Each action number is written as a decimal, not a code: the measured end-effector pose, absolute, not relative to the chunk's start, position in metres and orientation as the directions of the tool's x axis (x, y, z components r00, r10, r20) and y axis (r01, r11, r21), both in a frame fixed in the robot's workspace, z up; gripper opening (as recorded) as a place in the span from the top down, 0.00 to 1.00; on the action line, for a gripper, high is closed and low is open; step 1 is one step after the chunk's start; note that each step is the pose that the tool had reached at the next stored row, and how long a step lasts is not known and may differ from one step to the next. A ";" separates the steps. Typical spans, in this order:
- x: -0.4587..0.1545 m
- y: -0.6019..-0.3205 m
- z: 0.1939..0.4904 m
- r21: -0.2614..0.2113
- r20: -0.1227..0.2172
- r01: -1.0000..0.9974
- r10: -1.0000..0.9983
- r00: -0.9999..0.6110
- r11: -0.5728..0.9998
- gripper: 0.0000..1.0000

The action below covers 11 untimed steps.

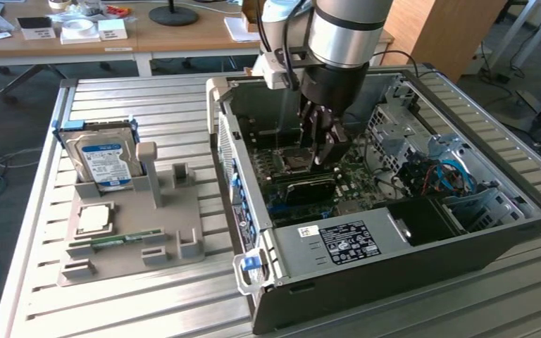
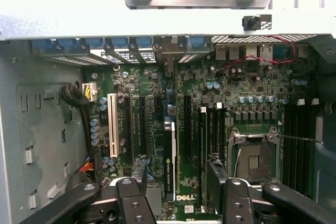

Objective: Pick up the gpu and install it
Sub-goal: 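Press down on the gpu until it lock into place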

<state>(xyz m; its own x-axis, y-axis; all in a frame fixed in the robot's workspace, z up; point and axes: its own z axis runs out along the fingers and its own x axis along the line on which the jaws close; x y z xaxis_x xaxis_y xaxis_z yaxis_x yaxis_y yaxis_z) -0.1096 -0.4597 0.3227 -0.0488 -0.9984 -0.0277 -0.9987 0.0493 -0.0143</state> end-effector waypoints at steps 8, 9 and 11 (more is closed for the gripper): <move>-0.110 -0.460 0.323 -0.014 -0.028 -0.999 -0.998 -0.049 0.049 0.50; -0.110 -0.460 0.323 -0.014 -0.028 -0.999 -0.998 -0.049 0.049 0.50; -0.110 -0.460 0.323 -0.014 -0.028 -0.999 -0.998 -0.049 0.049 0.62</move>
